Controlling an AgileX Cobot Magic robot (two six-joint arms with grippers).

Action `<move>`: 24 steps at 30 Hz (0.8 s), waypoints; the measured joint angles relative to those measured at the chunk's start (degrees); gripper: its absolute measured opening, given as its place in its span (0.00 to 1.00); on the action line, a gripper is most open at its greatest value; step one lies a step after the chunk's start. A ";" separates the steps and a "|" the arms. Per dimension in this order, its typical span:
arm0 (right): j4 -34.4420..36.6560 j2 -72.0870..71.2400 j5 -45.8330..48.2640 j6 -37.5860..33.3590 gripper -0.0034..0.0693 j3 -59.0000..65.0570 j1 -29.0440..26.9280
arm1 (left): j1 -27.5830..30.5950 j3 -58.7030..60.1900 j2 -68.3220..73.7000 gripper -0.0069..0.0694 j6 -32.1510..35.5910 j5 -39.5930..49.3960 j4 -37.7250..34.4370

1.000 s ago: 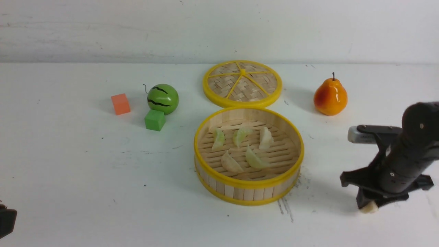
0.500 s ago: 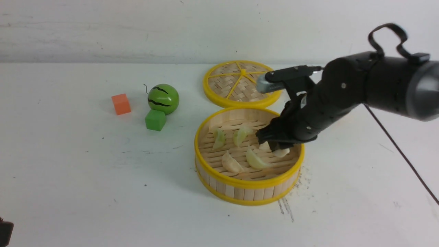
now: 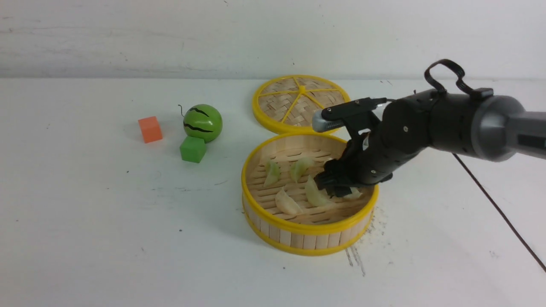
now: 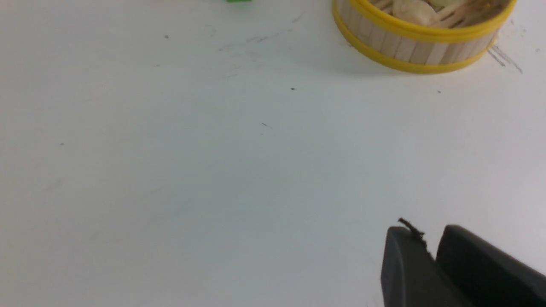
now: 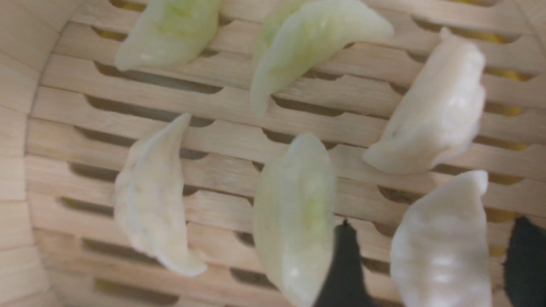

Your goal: Put the dumplings into the steamer on the white table.

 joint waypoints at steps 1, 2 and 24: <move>-0.11 -0.89 1.14 0.00 0.75 -0.44 0.00 | 0.00 0.00 -0.94 0.23 -1.55 0.20 0.93; -0.20 -1.29 2.18 0.00 0.76 -0.86 0.00 | 0.00 0.00 -1.67 0.23 -2.58 0.37 1.58; 1.68 -51.27 -5.38 -3.25 0.02 21.40 0.00 | 0.00 12.29 -22.65 0.26 -16.93 -13.41 5.39</move>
